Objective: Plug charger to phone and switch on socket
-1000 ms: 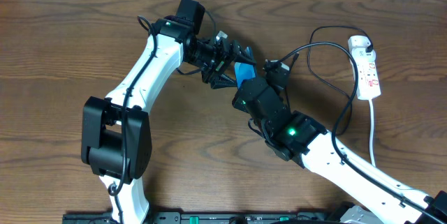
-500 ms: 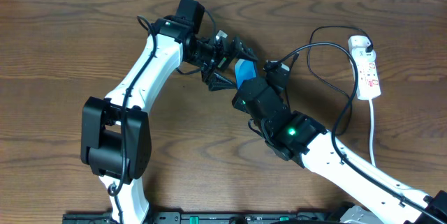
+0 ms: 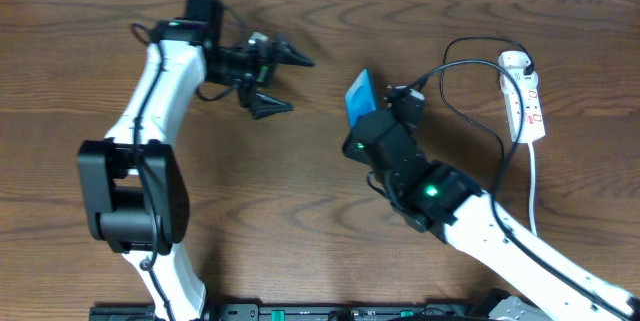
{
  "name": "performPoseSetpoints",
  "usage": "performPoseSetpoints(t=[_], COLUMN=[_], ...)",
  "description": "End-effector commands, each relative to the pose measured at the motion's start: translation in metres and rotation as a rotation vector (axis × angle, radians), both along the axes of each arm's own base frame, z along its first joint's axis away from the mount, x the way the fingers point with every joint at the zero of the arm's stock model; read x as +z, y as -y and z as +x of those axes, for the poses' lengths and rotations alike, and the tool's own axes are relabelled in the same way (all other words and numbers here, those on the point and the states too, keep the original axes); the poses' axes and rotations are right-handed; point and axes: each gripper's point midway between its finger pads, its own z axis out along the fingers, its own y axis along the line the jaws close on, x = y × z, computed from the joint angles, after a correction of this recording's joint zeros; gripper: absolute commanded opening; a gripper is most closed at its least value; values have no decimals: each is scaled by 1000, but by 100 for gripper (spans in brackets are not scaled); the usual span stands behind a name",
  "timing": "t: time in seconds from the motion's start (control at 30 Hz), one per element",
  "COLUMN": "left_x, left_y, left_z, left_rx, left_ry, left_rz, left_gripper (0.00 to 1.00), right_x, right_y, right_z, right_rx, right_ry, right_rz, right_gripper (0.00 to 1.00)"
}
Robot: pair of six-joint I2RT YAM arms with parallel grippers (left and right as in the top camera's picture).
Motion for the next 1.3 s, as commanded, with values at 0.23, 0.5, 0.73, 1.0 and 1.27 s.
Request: performPoseSetpoints(t=[0.23,0.5,0.73,1.0,1.27], left_x=[52,103,141,148,105], left_y=[-33,-29,-30,-34,-69], left_z=[-50,-107,-150,-219,-231], left_rx=[-135,-293,-369,-393,-49], left_ry=[251,505,740,966,996], left_rz=[-40,-37,49,200,500], left_gripper=[98,98,98,98,98], right_x=[29,7,-4,-19,-20], right_y=[-1,-20,-1,7,-1], right_z=[-3,1,-3,-7,-4], right_rx=[103,250,292,298,321], right_ry=[20,117,181,159,155], right_rz=[133,380,558,565,609], right_gripper=[1,1,1,1,1])
